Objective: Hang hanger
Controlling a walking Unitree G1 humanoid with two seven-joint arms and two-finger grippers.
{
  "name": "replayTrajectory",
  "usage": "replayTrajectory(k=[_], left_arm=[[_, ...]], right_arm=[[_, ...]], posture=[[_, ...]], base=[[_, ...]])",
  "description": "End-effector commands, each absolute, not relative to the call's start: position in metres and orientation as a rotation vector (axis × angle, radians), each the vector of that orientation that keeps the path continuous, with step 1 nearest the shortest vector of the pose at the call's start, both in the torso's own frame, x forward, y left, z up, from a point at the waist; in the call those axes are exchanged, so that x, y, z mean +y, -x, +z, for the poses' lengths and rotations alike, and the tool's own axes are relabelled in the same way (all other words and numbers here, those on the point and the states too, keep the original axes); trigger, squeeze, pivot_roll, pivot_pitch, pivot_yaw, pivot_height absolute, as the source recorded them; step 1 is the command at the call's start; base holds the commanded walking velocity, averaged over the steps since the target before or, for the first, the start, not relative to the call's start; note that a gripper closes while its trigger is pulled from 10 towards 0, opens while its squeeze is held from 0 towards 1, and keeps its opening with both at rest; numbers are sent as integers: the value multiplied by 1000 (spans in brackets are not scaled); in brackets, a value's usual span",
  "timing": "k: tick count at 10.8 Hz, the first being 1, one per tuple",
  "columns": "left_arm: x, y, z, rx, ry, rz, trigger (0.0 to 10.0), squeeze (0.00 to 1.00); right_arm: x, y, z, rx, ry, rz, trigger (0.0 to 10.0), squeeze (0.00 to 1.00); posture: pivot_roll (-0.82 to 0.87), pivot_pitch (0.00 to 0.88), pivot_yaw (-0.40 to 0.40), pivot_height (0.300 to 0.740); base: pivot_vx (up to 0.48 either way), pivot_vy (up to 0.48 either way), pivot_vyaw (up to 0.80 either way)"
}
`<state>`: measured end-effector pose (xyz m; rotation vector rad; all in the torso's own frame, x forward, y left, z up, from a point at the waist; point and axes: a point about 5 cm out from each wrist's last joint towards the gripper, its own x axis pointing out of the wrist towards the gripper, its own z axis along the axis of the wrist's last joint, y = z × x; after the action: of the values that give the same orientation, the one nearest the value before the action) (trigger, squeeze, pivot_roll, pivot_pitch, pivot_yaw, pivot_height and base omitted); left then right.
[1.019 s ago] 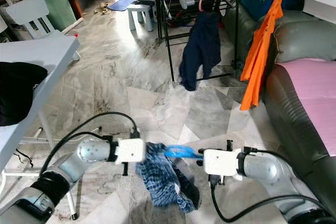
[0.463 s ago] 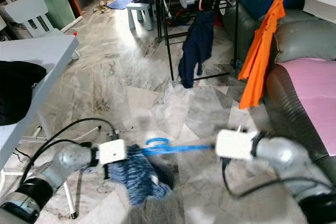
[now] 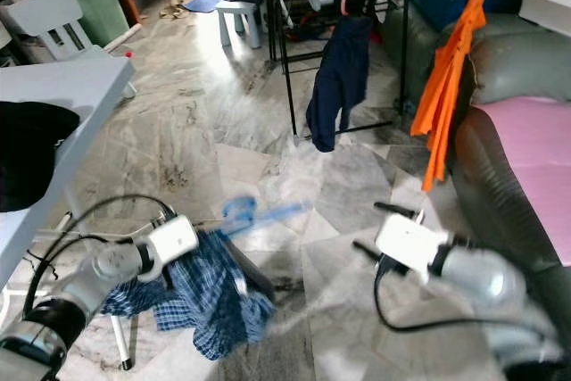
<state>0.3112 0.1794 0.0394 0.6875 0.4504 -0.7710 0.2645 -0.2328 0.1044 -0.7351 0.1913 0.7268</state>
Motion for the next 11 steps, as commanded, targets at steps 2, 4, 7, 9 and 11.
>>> replayTrajectory(k=[2,4,7,9,11], left_arm=[[172,-316,56,352,-544,-795,0,0],[148,-312,88,50,-484,-923,0,0],[128,-296,97,-69,-459,-1032,0,0],[116,-289,113,-180,-506,-1115,0,0],[109,-294,129,-254,-514,-1108,0,0]], right_arm=[[-222,-260,96,201,610,715,10000,1000],[-214,-261,70,262,462,601,10000,1000],[-195,-264,43,343,333,520,10000,1000],[-185,-276,45,328,328,518,10000,1000],[-177,-277,40,347,314,547,10000,875]], posture=[[-148,72,127,740],[-134,73,109,740],[-122,72,99,740],[-121,67,95,740],[-119,70,93,740]], base=[[0,0,0],[0,0,0],[0,0,0],[0,0,0],[0,0,0]])
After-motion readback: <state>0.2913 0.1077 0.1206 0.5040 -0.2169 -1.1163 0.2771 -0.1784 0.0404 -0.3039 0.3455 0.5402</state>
